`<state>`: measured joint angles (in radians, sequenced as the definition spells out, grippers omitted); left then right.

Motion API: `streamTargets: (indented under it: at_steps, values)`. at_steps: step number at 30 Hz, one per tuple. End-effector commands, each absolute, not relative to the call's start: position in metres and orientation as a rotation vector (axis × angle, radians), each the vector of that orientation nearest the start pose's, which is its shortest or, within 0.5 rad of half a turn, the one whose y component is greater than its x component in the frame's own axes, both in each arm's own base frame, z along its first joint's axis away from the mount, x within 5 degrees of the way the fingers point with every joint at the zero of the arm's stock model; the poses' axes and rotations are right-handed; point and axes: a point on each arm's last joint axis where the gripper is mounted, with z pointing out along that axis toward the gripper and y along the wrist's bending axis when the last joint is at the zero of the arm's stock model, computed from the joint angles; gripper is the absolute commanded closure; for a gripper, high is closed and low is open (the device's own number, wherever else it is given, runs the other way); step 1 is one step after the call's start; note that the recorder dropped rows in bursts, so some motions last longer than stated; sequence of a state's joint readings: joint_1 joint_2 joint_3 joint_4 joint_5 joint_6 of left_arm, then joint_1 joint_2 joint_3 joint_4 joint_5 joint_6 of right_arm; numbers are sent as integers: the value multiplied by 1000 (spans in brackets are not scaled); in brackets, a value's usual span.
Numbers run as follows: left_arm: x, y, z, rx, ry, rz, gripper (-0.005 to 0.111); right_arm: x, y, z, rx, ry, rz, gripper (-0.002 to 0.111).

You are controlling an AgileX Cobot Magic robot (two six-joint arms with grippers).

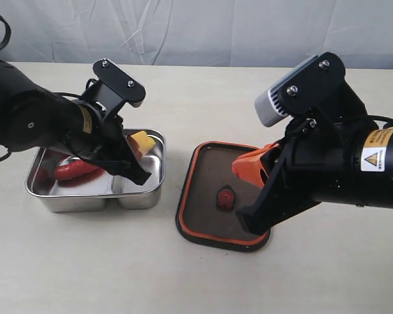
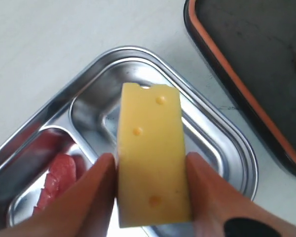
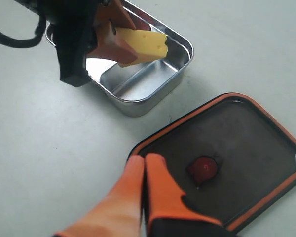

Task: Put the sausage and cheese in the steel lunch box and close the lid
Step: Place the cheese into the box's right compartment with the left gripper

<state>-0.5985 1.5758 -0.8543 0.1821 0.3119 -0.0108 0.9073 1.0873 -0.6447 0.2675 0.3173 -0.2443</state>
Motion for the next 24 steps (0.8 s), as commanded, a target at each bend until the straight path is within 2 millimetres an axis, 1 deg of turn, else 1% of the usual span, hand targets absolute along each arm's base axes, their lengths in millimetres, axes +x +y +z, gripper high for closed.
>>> streamTargets:
  at_steps: [1, 2, 3, 7, 9, 10, 13, 15, 16, 17, 18, 20, 21, 24]
  values:
    - [261, -172, 201, 887, 2327, -130, 97, 128, 175, 269, -1026, 2042, 583, 108]
    - [260, -171, 200, 888, 2331, -128, 92, 128, 175, 269, -1024, 2043, 584, 108]
    - [260, -171, 200, 891, 2342, -123, 84, 128, 175, 269, -1022, 2044, 585, 108]
    - [259, -170, 199, 893, 2352, -118, 47, 128, 174, 269, -1009, 2053, 586, 108]
    - [259, -170, 199, 893, 2352, -118, 39, 128, 174, 269, -1003, 2056, 589, 108]
    - [259, -170, 199, 893, 2350, -119, 37, 128, 174, 269, -1001, 2057, 590, 108]
    - [259, -170, 200, 893, 2344, -120, 37, 128, 174, 269, -982, 2069, 590, 108]
    - [259, -170, 202, 890, 2337, -122, 41, 130, 173, 269, -967, 2076, 572, 108]
    - [258, -169, 203, 891, 2343, -118, 47, 132, 171, 269, -938, 2088, 555, 108]
    - [257, -168, 206, 890, 2344, -115, 56, 137, 167, 269, -882, 2111, 544, 108]
    - [255, -167, 208, 891, 2354, -109, 67, 141, 163, 268, -821, 2138, 533, 108]
    - [250, -162, 214, 886, 2382, -95, 94, 154, 150, 268, -692, 2182, 476, 108]
    - [247, -160, 218, 883, 2390, -91, 105, 160, 144, 268, -642, 2198, 448, 108]
    - [237, -153, 230, 854, 2425, -100, 107, 177, 123, 268, -484, 2262, 371, 108]
